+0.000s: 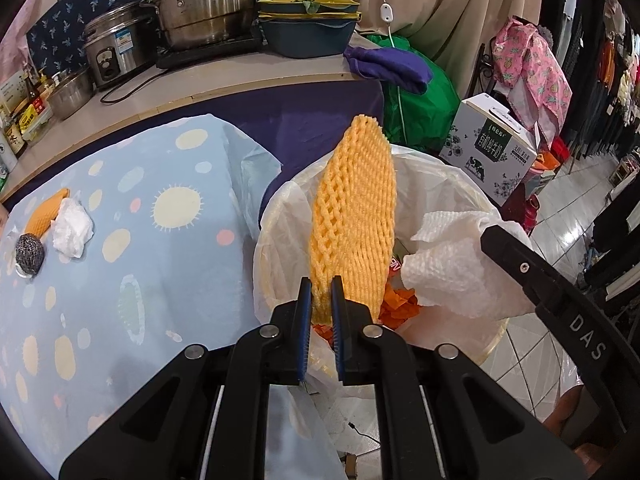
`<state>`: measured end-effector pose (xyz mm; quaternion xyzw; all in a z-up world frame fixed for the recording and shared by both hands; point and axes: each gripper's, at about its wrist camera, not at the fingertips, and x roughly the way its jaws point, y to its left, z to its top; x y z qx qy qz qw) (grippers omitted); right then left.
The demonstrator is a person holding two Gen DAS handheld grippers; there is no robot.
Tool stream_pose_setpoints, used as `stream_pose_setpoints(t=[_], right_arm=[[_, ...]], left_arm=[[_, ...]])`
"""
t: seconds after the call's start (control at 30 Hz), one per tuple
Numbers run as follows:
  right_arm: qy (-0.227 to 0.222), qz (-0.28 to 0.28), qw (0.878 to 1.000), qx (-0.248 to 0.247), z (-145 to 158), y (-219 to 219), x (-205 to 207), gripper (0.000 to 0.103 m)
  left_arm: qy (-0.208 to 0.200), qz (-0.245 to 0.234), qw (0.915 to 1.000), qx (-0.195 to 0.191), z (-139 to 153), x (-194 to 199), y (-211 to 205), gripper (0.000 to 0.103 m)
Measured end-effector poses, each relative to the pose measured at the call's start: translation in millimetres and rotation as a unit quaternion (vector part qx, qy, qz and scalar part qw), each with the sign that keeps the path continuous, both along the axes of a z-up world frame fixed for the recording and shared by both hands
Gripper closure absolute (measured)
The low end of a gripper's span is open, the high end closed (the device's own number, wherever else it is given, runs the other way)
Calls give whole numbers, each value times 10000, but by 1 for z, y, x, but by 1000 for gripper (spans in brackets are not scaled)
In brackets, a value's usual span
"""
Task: Collect trash
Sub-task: 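Carry the tissue and foam mesh sleeve over the white bin with both tools, then open both tools to drop the tissue and mesh into the bin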
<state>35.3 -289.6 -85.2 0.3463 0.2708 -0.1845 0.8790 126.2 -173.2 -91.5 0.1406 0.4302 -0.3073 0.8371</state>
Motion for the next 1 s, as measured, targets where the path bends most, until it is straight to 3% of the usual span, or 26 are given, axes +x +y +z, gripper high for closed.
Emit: stream_pose_setpoints(t=[0.23,0.37,0.57,0.7,0.93,1.0], right_arm=[[3,-66,10000,-41,2,-1,2,87],[-31,-129,9999,-41,4,-3,1,76],[-72,-116,9999,-65,8,-2,4,67],[101,-11,9999,-76,6,-2,13,57],[309,47,9995,-3,-7,2,14,57],[544,81,9985,-24,-15,5,14,55]], left_arm=[[12,-2,10000,-29,0,2,-1,91],[-38,75,9999,-64,1,4,0,70],[-77,151,9998,-87,4,6,2,60],[-61,226,9996,-134,7,9,8,60],[-8,439,9988,-232,10,17,25,60],[14,491,9985,-248,10,19,30,60]])
